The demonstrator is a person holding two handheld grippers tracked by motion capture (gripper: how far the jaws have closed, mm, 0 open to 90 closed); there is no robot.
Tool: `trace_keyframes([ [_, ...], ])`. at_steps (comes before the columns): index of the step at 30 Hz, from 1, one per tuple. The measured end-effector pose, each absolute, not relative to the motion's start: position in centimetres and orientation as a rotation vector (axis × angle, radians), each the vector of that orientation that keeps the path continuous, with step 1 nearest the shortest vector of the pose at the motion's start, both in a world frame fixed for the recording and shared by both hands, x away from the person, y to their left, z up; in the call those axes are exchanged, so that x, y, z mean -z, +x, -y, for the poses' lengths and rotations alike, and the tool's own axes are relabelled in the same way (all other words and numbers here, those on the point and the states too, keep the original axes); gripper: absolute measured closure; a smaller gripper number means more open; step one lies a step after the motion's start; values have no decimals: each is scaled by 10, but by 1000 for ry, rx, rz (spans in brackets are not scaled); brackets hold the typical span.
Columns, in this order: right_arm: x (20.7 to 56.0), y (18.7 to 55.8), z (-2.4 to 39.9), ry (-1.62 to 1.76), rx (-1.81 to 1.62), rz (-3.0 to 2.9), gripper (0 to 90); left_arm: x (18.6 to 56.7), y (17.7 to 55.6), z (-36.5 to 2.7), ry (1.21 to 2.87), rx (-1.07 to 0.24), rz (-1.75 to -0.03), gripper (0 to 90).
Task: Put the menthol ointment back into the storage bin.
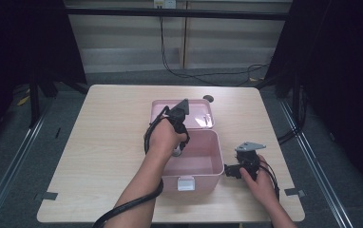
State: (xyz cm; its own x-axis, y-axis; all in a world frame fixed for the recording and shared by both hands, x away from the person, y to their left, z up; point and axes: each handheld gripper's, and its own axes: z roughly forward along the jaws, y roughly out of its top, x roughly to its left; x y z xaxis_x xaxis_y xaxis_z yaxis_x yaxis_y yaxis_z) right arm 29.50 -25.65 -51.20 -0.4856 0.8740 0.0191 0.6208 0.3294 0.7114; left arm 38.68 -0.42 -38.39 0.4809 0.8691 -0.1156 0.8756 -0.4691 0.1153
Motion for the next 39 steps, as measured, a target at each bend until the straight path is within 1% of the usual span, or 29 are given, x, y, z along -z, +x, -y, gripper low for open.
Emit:
trace_keyframes([
  [2,512,295,257,1325,-947,-2232,95,386,387,5,2595,63,-1499,500],
  [7,512,295,257,1326,-947,-2232,95,390,387,6,2585,68,-1522,500],
  [8,512,295,257,1325,-947,-2232,95,393,387,5,2563,57,-1537,499],
  [14,512,295,257,1325,-947,-2232,95,398,388,3,2562,39,-1537,499],
  [15,512,295,257,1325,-947,-2232,95,400,387,3,2543,34,-1559,499],
  [34,512,295,257,1325,-947,-2232,95,412,384,2,2547,41,-1531,493],
  [39,512,295,256,1325,-948,-2230,95,413,383,3,2540,3,-1520,476],
])
